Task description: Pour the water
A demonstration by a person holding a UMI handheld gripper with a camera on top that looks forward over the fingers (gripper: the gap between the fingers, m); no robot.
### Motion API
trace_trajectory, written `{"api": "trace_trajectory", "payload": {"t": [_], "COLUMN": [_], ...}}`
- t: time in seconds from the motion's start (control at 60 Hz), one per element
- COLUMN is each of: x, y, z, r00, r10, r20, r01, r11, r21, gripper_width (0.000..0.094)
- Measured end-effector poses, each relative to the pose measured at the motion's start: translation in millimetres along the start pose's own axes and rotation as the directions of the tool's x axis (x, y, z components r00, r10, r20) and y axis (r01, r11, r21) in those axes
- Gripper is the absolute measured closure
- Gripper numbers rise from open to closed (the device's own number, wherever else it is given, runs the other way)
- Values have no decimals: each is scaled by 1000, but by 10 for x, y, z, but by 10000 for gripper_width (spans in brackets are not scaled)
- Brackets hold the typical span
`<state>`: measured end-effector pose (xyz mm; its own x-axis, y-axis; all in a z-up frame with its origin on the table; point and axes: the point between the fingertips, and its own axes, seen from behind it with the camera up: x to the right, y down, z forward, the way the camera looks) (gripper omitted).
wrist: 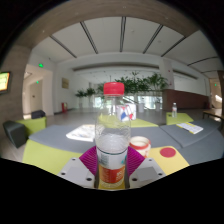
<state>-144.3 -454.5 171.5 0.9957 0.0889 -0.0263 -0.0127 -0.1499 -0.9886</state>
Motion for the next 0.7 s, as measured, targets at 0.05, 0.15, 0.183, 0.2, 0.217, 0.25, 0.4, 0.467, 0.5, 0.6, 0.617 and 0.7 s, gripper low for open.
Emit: {"api": "trace_trajectory", "payload": {"t": [0.05,0.15,0.183,0.2,0.217,0.25,0.4,0.467,0.5,0.6,0.617,0.7], "x": [-210,-585,-687,-726,-773,-869,-1048,-852,-767,-537,-497,-386], "y": [-263,-790,-953,-1042,-1123,-1279,-1818,-1865,-1856,-1662,-1618,-1365], "z": [28,68,93,70,76,86,177,313,368,605,628,834], "r00": [997,953,919,896,869,801,319,79,-29,-295,-330,-462], "r10": [45,211,284,325,367,455,773,837,851,848,842,810], "r20": [63,216,272,303,333,390,549,541,525,441,427,360], "r01": [-47,-230,-312,-358,-405,-501,-838,-900,-910,-891,-883,-840], "r11": [998,971,948,932,913,865,500,294,195,-78,-115,-271], "r21": [31,66,65,61,51,20,-217,-323,-365,-446,-455,-469], "gripper_width": [597,602,599,598,599,599,602,600,599,600,599,598]}}
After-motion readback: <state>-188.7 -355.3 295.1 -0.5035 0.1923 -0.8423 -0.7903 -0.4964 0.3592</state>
